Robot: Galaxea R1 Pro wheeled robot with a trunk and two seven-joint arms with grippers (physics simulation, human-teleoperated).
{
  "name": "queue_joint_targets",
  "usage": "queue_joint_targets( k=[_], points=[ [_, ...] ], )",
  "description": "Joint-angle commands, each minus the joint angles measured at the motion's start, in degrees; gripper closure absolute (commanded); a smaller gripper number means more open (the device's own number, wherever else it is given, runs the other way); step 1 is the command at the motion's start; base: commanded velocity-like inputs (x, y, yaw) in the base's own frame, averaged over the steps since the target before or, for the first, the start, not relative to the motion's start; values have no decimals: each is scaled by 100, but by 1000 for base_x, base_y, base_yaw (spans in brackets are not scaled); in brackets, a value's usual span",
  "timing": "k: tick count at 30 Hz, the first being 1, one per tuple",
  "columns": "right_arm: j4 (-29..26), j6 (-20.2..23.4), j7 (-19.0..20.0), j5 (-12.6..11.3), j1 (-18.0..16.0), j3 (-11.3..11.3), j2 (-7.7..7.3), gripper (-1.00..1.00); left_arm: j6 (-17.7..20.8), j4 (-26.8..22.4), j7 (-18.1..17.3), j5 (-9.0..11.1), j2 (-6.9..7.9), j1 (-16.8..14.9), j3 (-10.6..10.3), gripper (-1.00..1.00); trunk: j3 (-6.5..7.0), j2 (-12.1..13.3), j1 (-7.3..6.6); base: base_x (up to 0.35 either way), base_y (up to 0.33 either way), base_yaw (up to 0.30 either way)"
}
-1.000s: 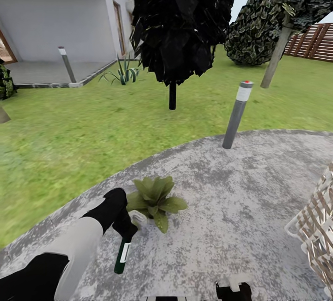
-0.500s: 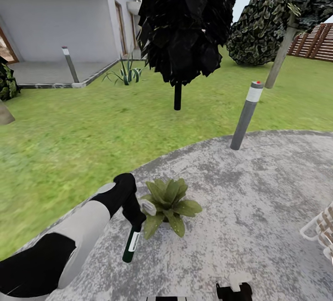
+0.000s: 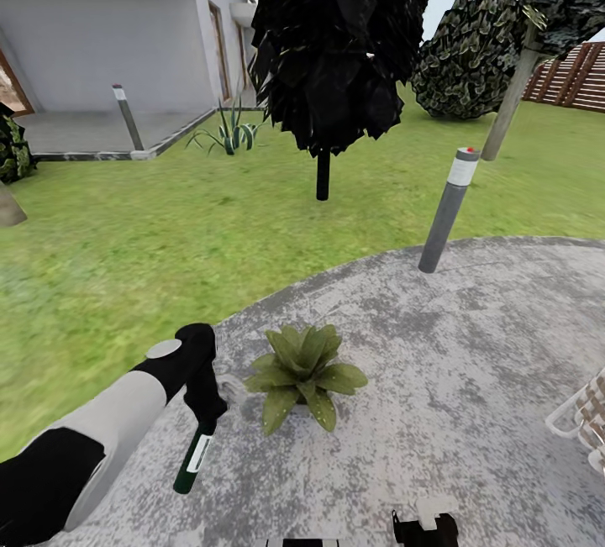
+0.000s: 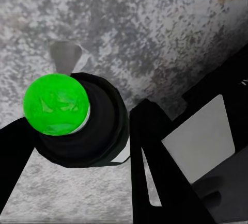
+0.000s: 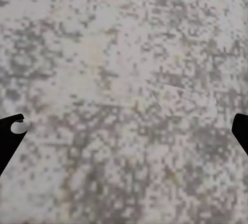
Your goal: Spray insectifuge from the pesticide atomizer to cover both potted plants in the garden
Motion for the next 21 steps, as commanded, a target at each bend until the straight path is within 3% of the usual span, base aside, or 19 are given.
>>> queue_joint_targets(
  k=[1, 11, 16, 21],
  points=[
    [5, -6, -50, 60, -3, 11, 0, -100, 64, -28, -53, -30, 24, -4, -3, 100, -5, -2, -1, 0, 0, -51],
    [-3, -11, -58, 50, -3, 11, 7, -100, 71, -67, 46, -37, 23, 93, 9, 100, -5, -2, -1, 176, 148, -192],
    [-3, -11, -59, 51, -3, 11, 1, -100, 66, -68, 852, 13, 64, 534, 36, 100, -5, -2, -1, 20, 17, -11],
    [-3, -11, -59, 51, -3, 9, 0, -100, 66, -68, 1003, 172, 28, 681, 54, 100, -5, -2, -1, 1, 1, -87]
  ],
)
